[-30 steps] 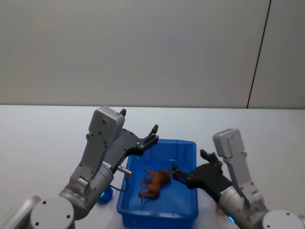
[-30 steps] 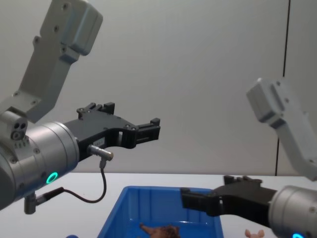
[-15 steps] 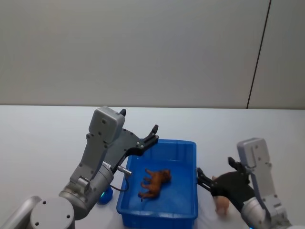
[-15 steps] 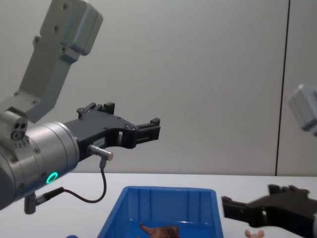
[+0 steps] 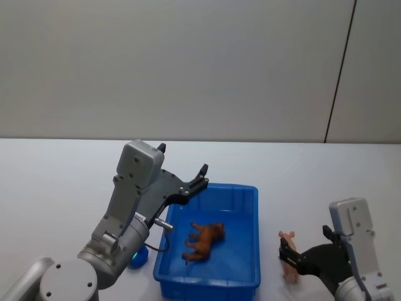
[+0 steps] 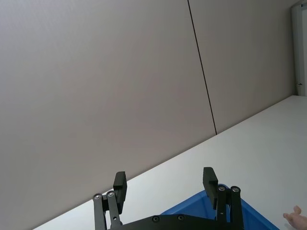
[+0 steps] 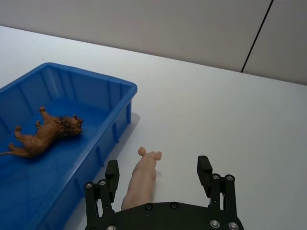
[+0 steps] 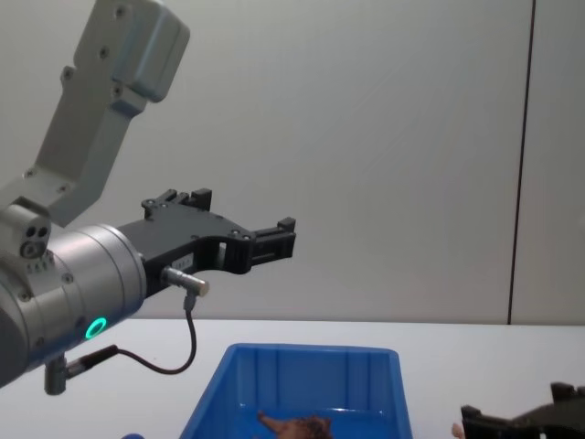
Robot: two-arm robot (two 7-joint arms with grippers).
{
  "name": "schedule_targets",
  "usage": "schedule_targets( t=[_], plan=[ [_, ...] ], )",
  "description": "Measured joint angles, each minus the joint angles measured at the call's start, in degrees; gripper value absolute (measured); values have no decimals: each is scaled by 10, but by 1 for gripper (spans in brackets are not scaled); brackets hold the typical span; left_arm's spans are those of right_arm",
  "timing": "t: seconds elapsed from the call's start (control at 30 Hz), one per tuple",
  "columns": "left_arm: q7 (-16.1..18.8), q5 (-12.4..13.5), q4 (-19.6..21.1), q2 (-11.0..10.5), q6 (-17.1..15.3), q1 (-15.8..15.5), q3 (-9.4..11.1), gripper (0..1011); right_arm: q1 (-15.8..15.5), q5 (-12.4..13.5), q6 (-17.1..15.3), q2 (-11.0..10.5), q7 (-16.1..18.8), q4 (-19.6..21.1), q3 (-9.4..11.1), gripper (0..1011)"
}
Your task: Pick up the two dolls from the table and place them into the box.
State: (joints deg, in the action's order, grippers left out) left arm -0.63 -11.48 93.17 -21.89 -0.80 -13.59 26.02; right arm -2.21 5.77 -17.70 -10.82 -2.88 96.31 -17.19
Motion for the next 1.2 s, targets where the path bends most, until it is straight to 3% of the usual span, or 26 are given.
schedule_targets(
  t=[0.4, 0.83, 1.2],
  plan=[
    [0, 0, 0, 0, 0, 0, 0, 1001, -6, -7, 1, 2, 4, -22, -1, 1001],
    [0, 0, 0, 0, 0, 0, 0, 1001, 9, -32, 15, 20, 7, -74, -10, 997],
    [0, 0, 0, 0, 0, 0, 0, 1001, 21, -43, 18, 32, 0, -102, -12, 734]
  ],
)
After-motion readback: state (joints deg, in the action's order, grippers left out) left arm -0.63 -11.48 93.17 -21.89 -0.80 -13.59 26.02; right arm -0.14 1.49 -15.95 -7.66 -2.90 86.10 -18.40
